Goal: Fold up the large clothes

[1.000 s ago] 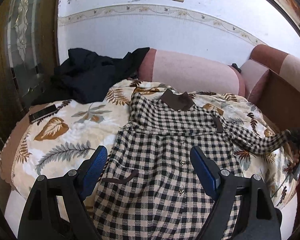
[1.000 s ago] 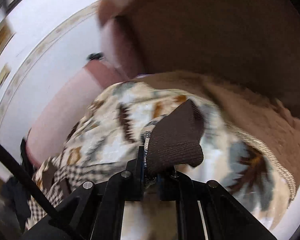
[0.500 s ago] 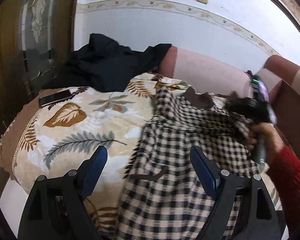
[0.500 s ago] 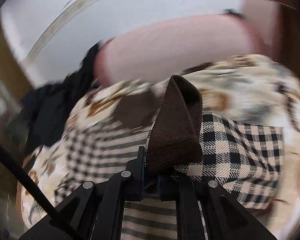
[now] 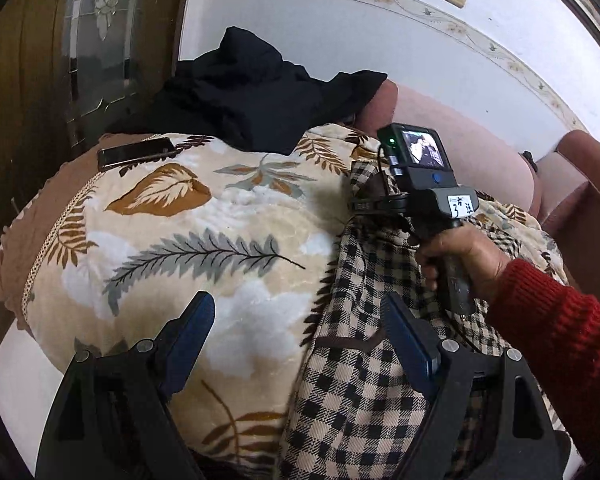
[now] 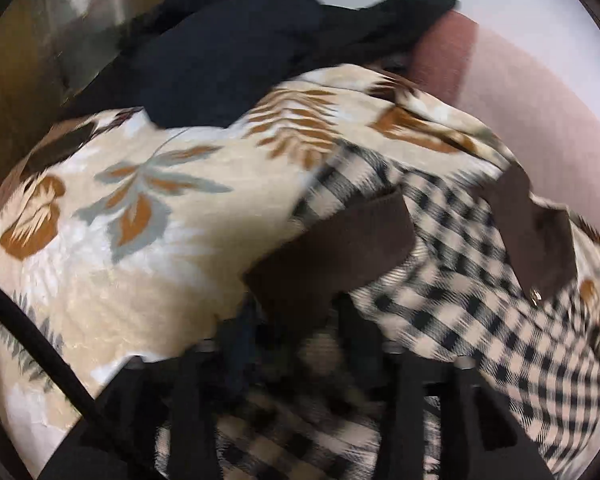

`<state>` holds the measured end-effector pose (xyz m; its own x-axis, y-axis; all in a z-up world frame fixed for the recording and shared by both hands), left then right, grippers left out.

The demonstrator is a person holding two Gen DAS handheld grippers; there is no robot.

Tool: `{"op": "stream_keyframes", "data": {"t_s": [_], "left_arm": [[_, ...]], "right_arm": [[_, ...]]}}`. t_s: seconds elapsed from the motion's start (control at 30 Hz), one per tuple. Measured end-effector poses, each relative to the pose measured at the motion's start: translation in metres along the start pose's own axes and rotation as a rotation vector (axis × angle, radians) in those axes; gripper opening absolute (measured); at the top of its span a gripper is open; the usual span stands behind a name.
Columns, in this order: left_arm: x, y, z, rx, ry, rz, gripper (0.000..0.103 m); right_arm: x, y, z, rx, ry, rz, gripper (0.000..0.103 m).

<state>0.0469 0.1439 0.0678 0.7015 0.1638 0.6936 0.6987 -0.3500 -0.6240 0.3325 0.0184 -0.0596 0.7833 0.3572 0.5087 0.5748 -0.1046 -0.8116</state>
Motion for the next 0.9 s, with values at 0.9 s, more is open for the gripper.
{"op": "stream_keyframes", "data": {"t_s": [0.9], "left_arm": [[0.068,0.293,-0.067,0.025,0.087,0.268,0.082]], "right_arm": [[-0.155,-0.002,-0.272,-0.133,0.537,0.155,0.031]]}}
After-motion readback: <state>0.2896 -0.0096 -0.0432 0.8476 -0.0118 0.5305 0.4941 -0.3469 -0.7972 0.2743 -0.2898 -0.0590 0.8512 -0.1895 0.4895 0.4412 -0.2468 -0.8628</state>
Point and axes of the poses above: each gripper's, at about its wrist camera, not at the fingertips, and y roughly the way its jaws point, z to its left, x to its top, the point moved 9 cm from there along y, roughly the way its jaws point, and after that the axes turned 12 degrees about -x, right-handed, at the moved point
